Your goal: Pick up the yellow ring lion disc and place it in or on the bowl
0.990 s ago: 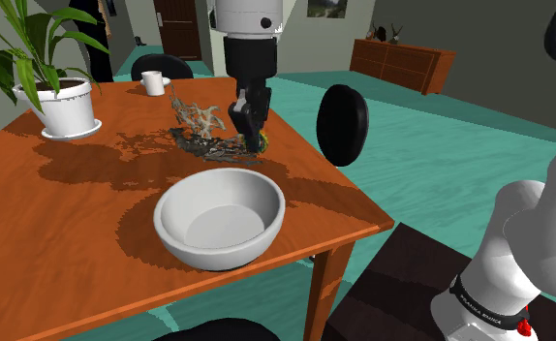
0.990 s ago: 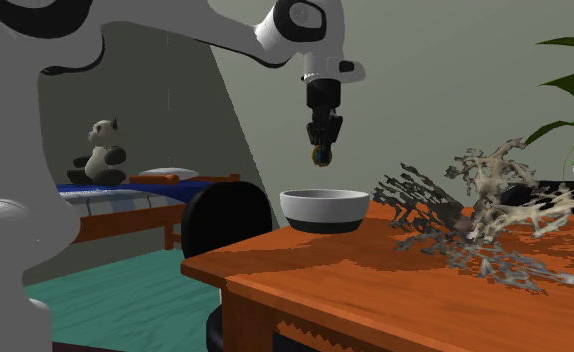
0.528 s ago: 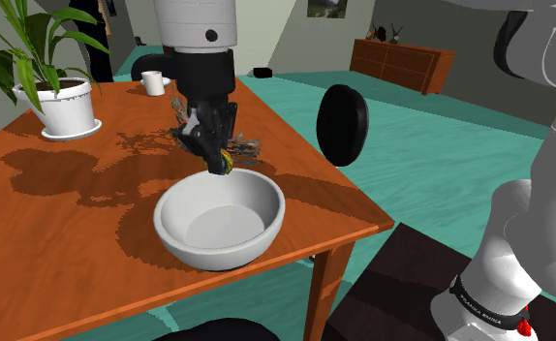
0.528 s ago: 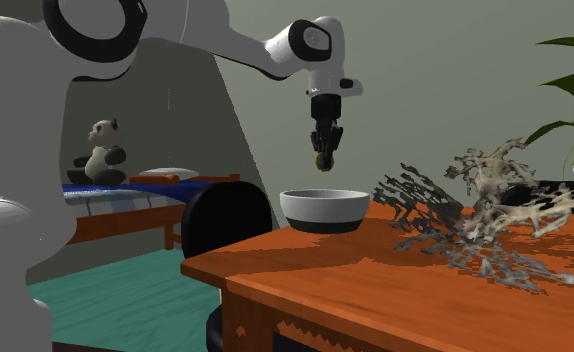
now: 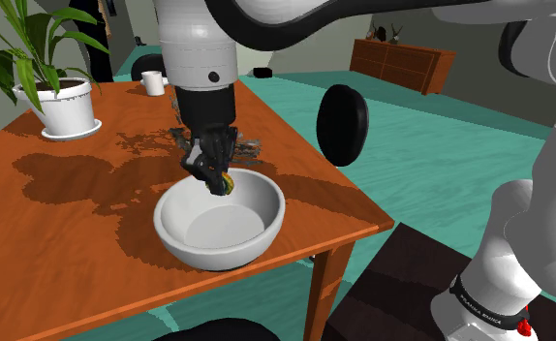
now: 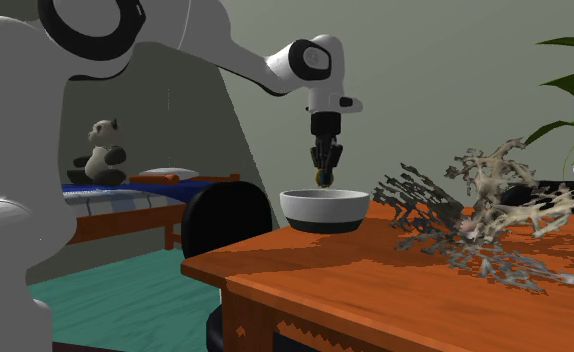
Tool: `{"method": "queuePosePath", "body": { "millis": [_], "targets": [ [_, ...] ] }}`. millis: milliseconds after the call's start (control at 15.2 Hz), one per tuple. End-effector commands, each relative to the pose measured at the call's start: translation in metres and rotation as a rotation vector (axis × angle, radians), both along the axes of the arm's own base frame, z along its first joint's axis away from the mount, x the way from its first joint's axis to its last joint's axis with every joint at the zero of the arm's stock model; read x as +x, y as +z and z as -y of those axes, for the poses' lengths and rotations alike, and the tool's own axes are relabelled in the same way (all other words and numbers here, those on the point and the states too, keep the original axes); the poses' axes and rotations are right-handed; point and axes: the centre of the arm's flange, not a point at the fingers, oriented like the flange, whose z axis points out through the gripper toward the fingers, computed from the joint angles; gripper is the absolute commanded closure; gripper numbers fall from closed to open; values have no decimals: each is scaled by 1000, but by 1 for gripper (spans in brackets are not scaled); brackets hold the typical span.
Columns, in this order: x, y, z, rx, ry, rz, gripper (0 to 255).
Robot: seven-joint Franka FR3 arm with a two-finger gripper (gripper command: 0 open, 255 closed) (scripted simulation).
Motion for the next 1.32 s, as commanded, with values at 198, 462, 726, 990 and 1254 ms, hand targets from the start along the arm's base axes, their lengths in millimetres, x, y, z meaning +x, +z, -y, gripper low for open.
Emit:
{"method": "queuePosePath", "body": {
  "millis": [198,462,726,990,1254],
  "targets": [
    [1,-16,1,0,0,0,255],
    [1,-16,1,0,0,0,255],
    [1,-16,1,0,0,0,0],
    [1,-16,1,0,0,0,0],
    [1,34,1,0,0,0,0]
  ]
}}
